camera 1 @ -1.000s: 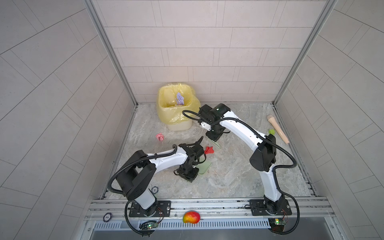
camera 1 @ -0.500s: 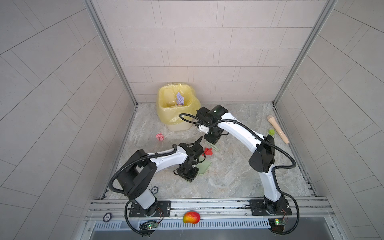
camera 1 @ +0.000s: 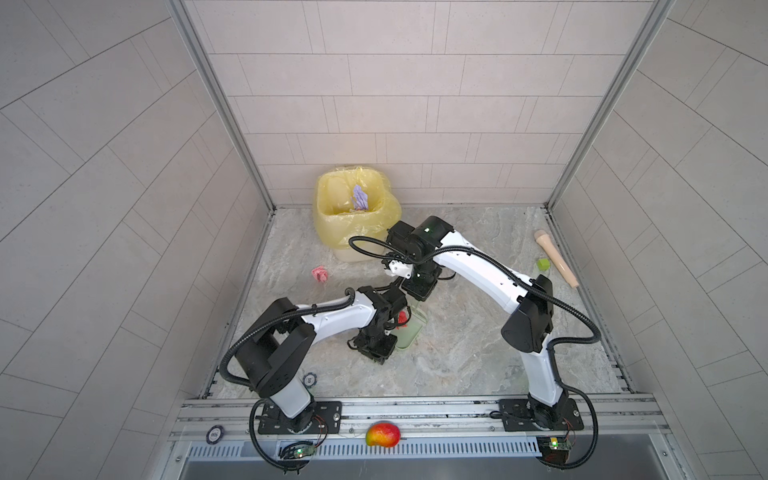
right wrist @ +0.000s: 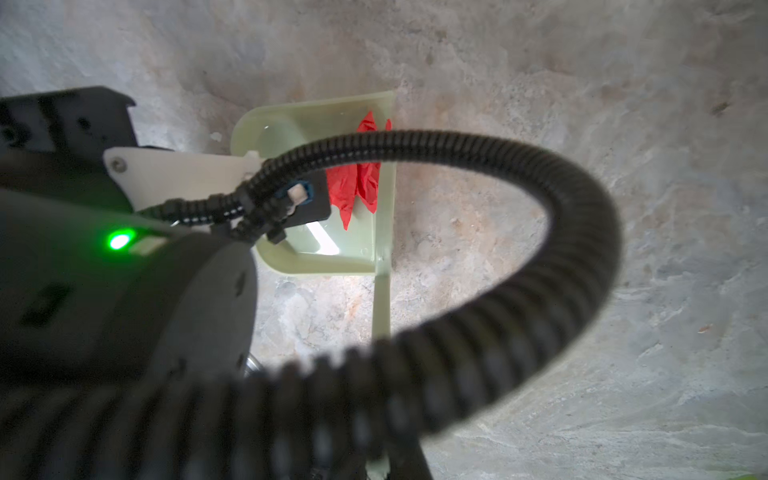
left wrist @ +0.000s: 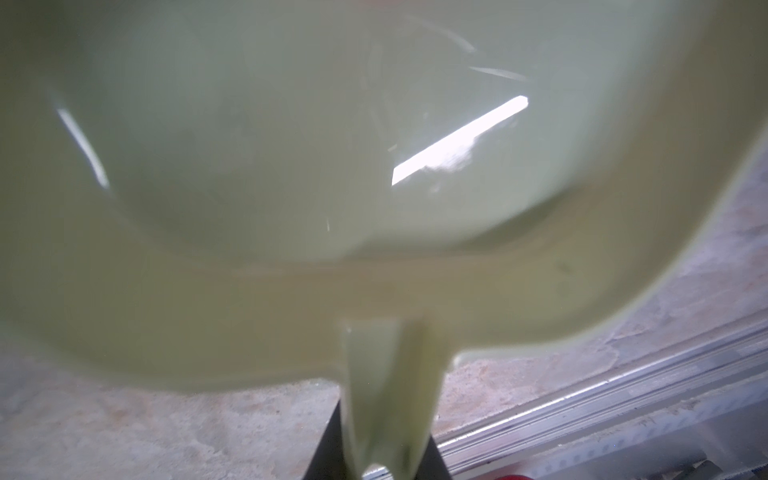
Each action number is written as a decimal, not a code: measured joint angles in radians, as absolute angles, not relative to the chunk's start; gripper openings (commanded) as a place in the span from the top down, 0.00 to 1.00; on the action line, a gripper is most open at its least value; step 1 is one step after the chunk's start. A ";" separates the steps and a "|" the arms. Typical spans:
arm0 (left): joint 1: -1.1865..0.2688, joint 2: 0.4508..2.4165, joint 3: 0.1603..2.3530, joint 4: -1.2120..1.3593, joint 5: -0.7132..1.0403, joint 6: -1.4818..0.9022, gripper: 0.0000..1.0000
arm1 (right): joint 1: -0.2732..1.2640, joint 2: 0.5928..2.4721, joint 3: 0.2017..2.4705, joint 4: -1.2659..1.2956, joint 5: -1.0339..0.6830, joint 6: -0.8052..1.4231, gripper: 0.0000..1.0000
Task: Sweep away the paper scraps from the table
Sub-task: 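Sweep the red scrap into the dustpan with the right gripper's brush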
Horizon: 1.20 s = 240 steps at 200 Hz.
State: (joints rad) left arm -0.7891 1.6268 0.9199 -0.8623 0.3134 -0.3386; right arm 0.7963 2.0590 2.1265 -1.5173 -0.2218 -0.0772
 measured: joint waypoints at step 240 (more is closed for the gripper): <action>-0.786 1.627 0.914 -0.850 0.311 -0.339 1.00 | 0.802 2.084 2.144 -1.515 -0.315 -0.060 1.00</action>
